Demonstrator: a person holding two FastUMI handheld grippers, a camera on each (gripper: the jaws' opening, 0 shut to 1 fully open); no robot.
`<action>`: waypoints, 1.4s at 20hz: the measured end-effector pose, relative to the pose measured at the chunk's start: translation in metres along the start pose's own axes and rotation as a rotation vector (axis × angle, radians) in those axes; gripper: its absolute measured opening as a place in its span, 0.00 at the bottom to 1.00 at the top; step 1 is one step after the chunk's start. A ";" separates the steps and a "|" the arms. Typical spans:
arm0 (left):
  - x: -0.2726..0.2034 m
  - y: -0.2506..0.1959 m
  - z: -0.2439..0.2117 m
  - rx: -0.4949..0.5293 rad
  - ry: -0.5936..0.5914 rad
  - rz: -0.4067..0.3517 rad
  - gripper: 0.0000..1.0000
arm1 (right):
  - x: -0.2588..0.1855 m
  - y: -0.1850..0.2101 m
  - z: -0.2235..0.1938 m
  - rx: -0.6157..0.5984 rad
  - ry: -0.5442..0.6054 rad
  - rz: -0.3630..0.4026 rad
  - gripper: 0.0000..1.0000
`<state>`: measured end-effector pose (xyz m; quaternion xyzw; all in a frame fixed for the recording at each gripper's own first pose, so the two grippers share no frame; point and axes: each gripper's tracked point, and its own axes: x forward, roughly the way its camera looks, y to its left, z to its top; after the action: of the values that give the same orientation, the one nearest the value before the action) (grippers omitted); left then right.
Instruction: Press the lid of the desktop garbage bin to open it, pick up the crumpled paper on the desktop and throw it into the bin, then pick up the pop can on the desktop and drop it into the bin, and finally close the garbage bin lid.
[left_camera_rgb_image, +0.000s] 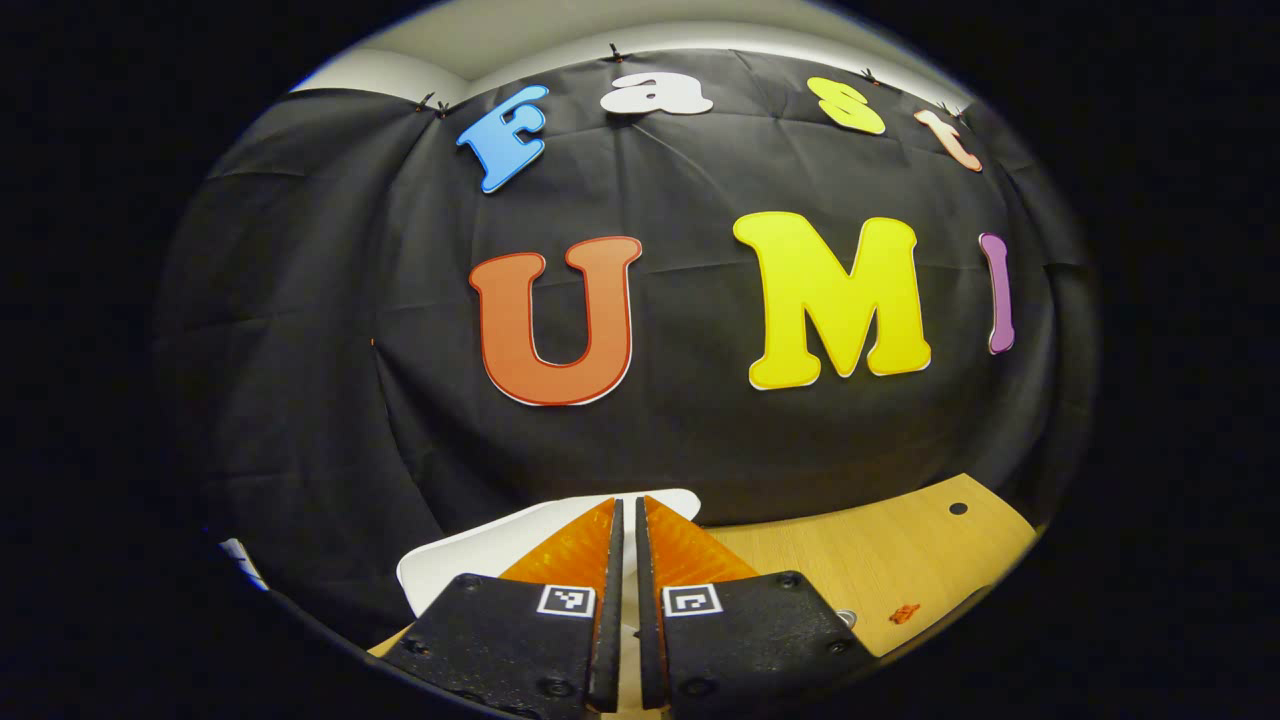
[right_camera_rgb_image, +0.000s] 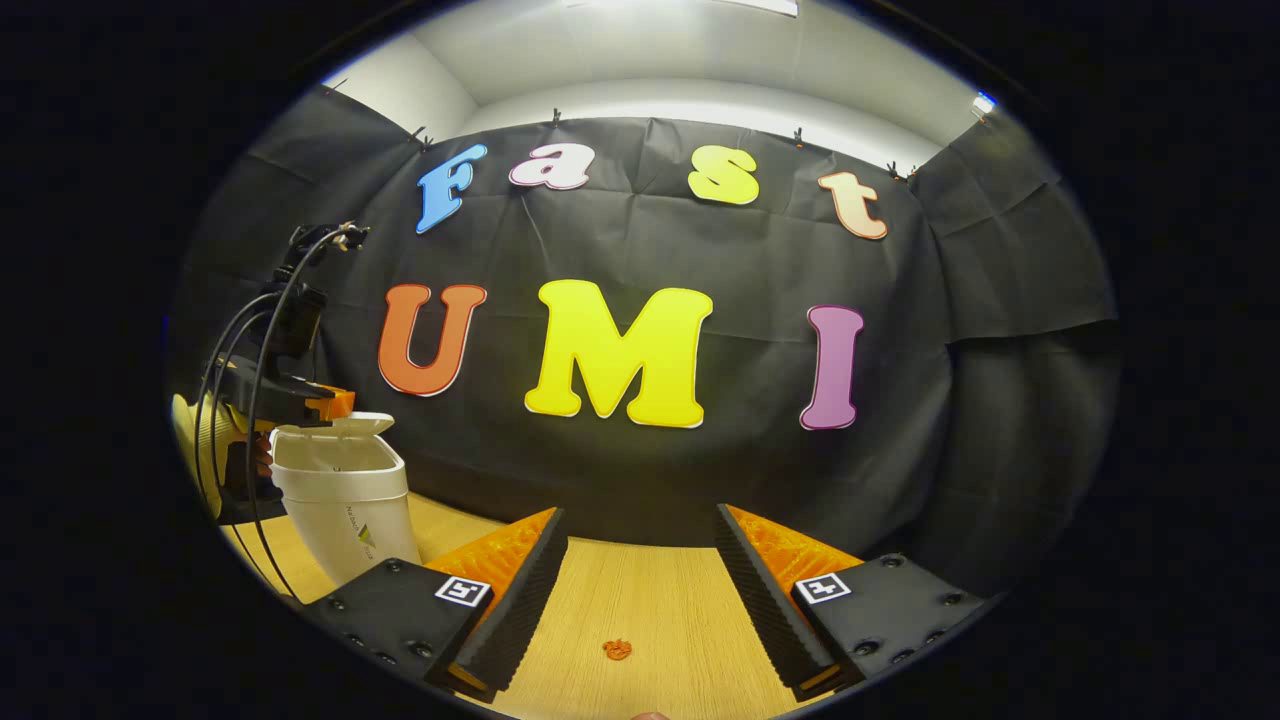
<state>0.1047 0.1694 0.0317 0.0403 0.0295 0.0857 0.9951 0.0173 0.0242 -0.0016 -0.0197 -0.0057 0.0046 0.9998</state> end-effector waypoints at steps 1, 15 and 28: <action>-0.004 -0.002 -0.001 -0.013 0.001 -0.002 0.28 | -0.001 -0.001 0.000 -0.002 0.000 0.000 0.94; -0.038 -0.011 0.019 -0.056 -0.054 -0.023 0.87 | 0.003 0.014 -0.008 -0.025 0.023 0.031 0.94; -0.072 -0.022 0.018 -0.081 -0.052 -0.064 1.00 | 0.044 0.021 -0.090 -0.016 0.275 0.022 0.94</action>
<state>0.0383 0.1341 0.0514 0.0012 0.0014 0.0538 0.9986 0.0619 0.0420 -0.0915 -0.0282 0.1314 0.0127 0.9909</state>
